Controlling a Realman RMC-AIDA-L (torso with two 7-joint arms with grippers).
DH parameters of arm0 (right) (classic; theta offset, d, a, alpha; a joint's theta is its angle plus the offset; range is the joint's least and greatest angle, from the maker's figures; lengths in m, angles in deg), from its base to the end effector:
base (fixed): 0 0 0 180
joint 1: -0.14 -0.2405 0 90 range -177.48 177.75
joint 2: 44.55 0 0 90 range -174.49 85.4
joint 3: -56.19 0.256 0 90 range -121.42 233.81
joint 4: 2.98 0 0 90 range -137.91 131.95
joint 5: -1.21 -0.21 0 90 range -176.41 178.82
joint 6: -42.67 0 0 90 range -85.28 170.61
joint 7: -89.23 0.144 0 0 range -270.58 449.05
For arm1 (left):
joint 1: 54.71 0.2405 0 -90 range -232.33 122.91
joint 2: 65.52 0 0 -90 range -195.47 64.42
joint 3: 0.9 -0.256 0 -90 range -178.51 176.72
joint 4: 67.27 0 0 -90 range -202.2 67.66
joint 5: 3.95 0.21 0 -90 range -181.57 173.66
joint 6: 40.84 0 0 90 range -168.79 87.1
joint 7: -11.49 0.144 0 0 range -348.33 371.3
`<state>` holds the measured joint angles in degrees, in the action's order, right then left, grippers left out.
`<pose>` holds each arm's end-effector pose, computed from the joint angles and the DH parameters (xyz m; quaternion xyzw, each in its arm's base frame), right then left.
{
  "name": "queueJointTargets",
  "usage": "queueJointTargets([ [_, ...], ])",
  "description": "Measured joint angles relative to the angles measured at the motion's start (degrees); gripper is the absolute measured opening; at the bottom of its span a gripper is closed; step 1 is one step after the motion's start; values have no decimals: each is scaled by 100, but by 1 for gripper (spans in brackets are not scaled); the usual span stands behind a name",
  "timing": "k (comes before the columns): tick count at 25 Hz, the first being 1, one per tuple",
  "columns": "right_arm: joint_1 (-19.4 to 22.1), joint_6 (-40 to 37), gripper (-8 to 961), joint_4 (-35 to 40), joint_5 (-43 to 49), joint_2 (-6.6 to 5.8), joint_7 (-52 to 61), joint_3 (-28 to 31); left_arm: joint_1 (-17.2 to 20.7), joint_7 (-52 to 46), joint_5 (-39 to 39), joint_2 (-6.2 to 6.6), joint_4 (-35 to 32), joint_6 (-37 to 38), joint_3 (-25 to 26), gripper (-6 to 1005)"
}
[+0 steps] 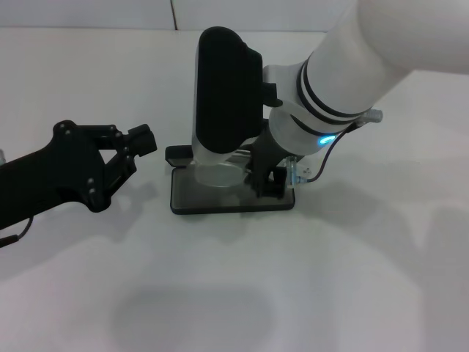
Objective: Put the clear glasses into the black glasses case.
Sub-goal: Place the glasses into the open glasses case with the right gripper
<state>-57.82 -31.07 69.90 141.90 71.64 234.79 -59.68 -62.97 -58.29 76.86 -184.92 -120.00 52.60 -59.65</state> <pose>0.0399 0.3440 -0.1022 -0.9612 -0.0774 -0.2344 0.1229 -0.2631 0.2630 0.0370 -0.8953 -0.1195 -0.3730 0.2122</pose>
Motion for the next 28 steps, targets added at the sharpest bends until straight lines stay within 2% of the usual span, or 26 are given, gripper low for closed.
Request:
queueJointTargets([
  [9,11,204,80,-111,16,0,-1,-258,-71,-9,54,-12,54,-30,4,60],
  [28,14,394,80,-169,10,0,-2,-322,-97,31,60,-13,109,-91,4,60],
])
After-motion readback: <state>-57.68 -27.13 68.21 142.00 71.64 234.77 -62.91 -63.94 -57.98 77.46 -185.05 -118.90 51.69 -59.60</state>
